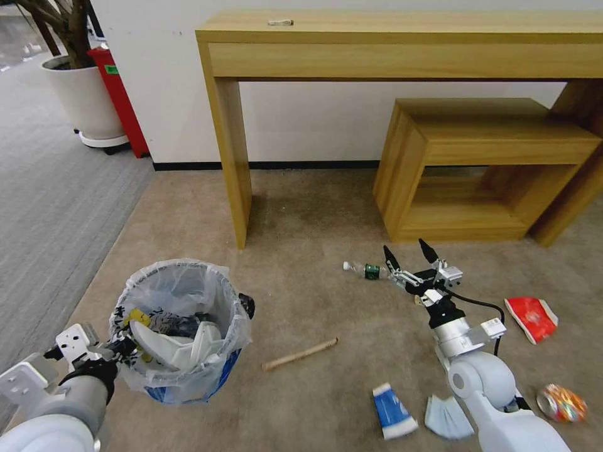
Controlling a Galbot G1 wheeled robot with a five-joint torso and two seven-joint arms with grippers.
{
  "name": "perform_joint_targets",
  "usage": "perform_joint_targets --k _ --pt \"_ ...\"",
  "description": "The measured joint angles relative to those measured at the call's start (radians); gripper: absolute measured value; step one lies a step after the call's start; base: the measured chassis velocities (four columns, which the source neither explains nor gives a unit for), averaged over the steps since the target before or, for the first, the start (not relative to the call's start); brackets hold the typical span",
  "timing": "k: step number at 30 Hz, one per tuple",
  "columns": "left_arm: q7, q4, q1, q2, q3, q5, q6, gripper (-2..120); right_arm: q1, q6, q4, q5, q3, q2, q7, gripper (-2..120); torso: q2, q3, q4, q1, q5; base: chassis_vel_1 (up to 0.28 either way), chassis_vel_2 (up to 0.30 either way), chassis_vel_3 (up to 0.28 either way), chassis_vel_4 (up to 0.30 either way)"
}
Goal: Pick up the trash bin and place the garbage on the floor into it.
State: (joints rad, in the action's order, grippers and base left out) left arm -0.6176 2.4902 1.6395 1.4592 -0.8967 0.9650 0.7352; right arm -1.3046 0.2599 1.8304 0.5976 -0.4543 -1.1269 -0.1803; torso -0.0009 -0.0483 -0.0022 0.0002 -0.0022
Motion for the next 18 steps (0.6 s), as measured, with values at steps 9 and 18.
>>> perform_joint_targets --k 9,18 --pt "-0.001 0.005 0.004 0.002 0.0 -0.008 0.0 1 0.011 -0.145 0.0 -0.077 0.04 0.028 -0.038 100 0.0 0.001 -0.0001 0.0 0.0001 0.017 -0.015 -0.024 0.013" --pt "-0.003 0.007 0.001 0.0 0.006 -0.019 0.0 1 0.184 -0.435 -0.078 -0.128 0.207 0.084 -0.155 100 0.0 0.001 0.0001 0.0 0.0001 0.0 0.0 0.0 0.0"
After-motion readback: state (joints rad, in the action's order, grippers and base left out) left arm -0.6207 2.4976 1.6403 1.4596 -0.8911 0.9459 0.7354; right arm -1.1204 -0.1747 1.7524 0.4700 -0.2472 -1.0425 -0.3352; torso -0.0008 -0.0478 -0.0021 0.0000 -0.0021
